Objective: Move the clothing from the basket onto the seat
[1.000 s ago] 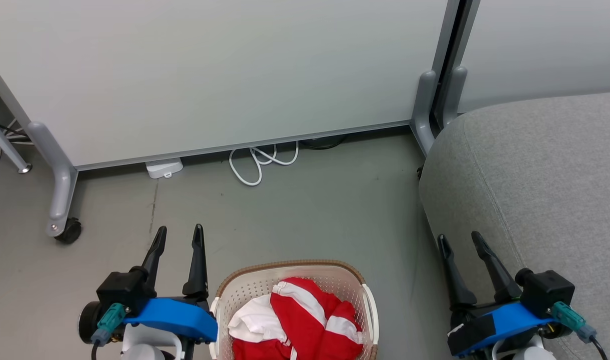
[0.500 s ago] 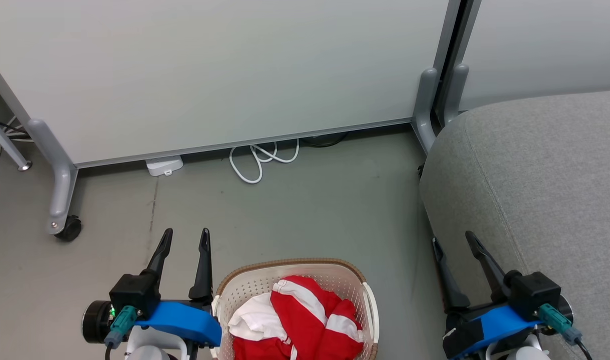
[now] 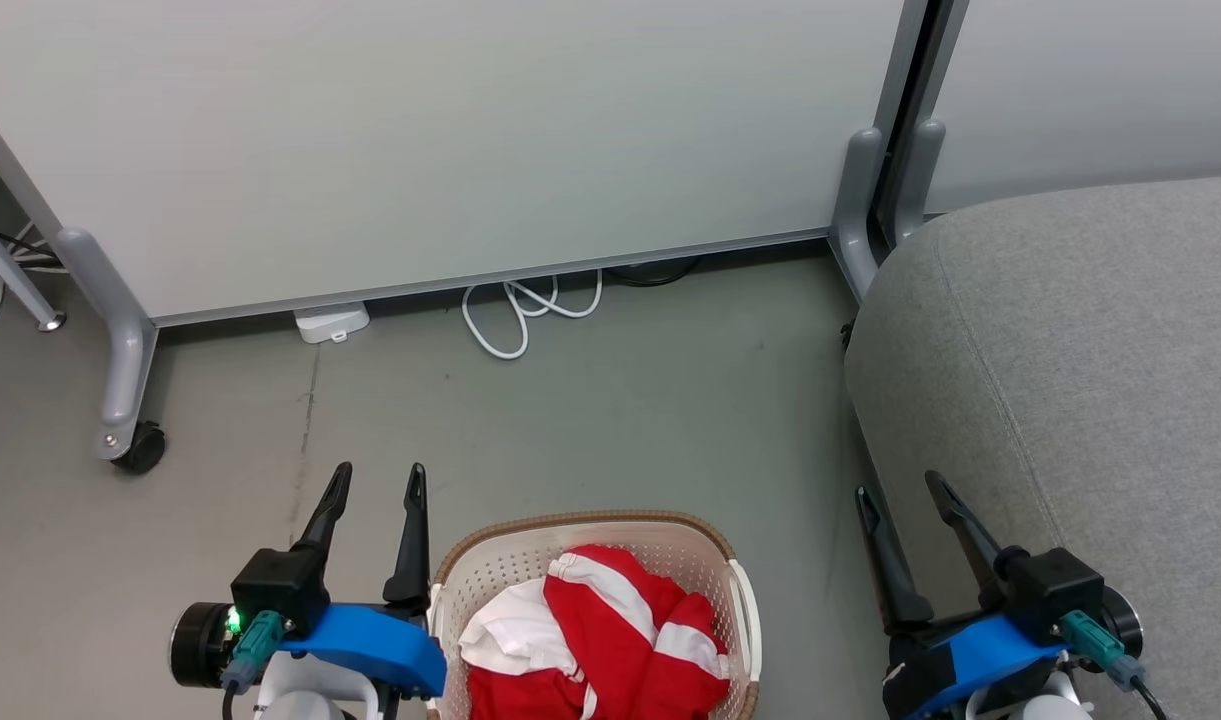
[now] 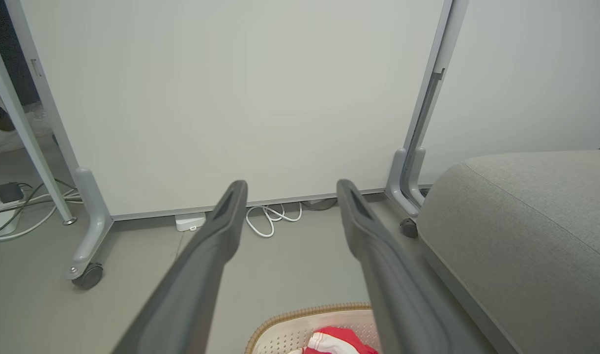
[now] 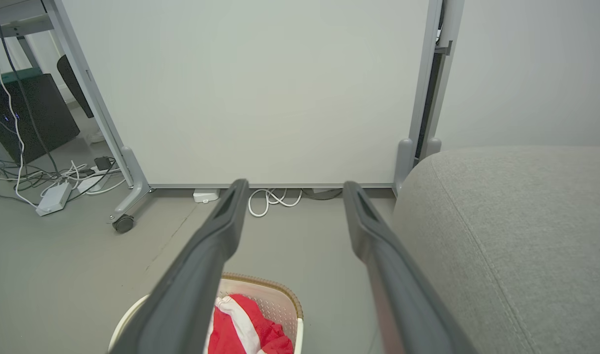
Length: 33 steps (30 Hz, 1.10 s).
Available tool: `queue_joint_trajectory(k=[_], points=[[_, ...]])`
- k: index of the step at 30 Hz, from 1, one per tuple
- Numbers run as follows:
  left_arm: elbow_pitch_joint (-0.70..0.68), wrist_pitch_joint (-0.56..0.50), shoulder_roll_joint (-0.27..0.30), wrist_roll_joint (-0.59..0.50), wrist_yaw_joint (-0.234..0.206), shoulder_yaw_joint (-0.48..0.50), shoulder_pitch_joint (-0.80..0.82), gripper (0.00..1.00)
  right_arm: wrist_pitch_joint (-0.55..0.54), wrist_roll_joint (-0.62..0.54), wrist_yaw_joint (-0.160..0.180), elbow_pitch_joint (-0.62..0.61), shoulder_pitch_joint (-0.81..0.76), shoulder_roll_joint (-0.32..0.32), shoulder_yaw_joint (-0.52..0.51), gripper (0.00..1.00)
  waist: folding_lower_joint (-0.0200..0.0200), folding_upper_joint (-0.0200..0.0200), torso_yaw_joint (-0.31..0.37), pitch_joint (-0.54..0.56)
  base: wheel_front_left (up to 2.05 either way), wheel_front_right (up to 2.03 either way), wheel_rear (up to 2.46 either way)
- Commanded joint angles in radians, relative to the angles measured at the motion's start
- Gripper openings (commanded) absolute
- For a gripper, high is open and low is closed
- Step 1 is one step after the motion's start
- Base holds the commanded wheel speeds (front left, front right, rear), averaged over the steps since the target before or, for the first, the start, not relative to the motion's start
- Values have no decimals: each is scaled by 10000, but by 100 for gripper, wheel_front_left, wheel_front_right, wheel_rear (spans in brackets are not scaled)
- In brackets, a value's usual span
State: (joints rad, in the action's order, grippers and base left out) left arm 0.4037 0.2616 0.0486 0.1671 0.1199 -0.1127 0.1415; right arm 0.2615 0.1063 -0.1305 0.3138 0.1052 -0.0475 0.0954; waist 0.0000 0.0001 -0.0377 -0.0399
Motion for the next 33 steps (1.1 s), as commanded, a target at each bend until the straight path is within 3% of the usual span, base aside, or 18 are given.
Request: queue_joint_trajectory(k=[1, 20, 33], points=[[24, 52, 31, 43, 42, -29, 99, 100, 56, 32, -4, 47, 151, -52, 1, 100, 0, -1, -4, -3, 0, 0, 0], [205, 52, 30, -27, 90, 32, 212, 100, 56, 157, -4, 240, 275, -52, 62, 100, 0, -1, 22, -148, 0, 0, 0], [1251, 51, 406, -435, 108, -974, 1603, 100, 50, 92, -4, -33, 804, -50, 189, 100, 0, -1, 592, -1320, 0, 0, 0]])
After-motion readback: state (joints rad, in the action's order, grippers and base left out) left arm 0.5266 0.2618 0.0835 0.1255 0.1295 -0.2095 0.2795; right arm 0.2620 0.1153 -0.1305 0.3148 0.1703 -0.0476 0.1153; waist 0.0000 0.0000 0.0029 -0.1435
